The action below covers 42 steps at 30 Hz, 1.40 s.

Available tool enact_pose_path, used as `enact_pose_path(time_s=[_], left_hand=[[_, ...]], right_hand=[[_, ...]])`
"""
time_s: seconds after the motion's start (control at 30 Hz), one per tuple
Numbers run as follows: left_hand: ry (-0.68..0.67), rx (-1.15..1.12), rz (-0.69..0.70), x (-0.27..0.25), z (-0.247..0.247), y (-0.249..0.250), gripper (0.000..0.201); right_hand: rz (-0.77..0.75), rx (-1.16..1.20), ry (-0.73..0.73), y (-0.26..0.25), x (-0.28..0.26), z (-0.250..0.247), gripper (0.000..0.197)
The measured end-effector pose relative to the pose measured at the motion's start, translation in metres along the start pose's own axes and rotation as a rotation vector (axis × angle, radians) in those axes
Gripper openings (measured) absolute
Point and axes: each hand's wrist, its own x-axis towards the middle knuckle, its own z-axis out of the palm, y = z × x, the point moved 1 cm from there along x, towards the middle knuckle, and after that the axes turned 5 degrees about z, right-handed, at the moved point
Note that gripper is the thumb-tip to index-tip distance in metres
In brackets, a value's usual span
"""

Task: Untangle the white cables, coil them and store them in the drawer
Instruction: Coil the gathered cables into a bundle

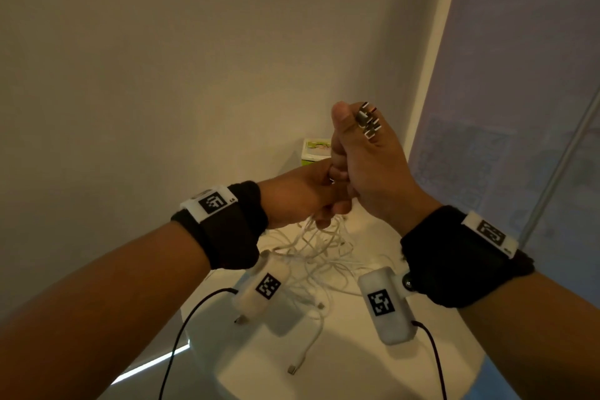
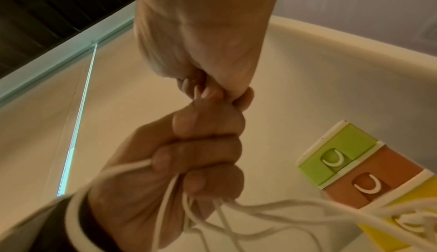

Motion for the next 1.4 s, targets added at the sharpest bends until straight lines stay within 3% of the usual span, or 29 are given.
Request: enact_pose_path(time_s=[0.13, 0.37, 0.43, 0.53, 0.67, 0.73, 0.87, 1.03, 1.1, 1.17, 1.27, 1.4], left_hand=[[0.011, 0.017, -0.103, -0.001, -0.004, -0.008, 0.024], [0.052, 0.045, -0.117, -0.009, -0.018, -0.01, 0.024], [0.132, 0.192, -0.127, -0.011, -0.022, -0.007, 0.028], [0.242, 0.595, -0.11, -0.011, -0.03, 0.0, 0.032], [0.266, 0.891, -0.118, -0.009, -0.043, 0.009, 0.032], [0.245, 0.966, -0.134, -0.007, -0.046, 0.012, 0.031], [0.159, 1.048, -0.198, 0.001, -0.042, 0.012, 0.028], [0.072, 1.085, -0.145, 0.012, -0.031, 0.012, 0.027], [0.049, 1.068, -0.121, 0.013, -0.03, 0.013, 0.028], [0.044, 1.068, -0.107, 0.013, -0.031, 0.013, 0.028], [0.085, 1.109, -0.071, 0.011, -0.036, 0.015, 0.028], [0.138, 1.084, -0.037, 0.009, -0.037, 0.014, 0.029]], right_hand=[[-0.001, 0.015, 0.095, 0.006, 0.001, -0.011, 0.032], [0.015, 0.154, 0.252, 0.01, 0.003, -0.04, 0.032], [0.028, 0.13, 0.211, 0.014, 0.0, -0.047, 0.029], [0.152, 0.055, 0.119, 0.016, -0.006, -0.057, 0.023], [0.309, -0.073, 0.05, 0.021, -0.009, -0.074, 0.003], [0.308, -0.272, 0.017, 0.026, -0.009, -0.08, 0.015], [0.156, -0.928, -0.019, 0.018, -0.009, -0.068, 0.032], [-0.016, -1.441, -0.286, 0.028, -0.013, -0.033, 0.049], [0.021, -1.356, -0.284, 0.031, -0.012, -0.03, 0.034], [0.1, -1.041, -0.285, 0.032, -0.01, -0.031, 0.017], [0.229, -0.768, -0.234, 0.038, -0.012, -0.033, 0.032], [0.224, -0.751, -0.18, 0.039, -0.014, -0.037, 0.045]])
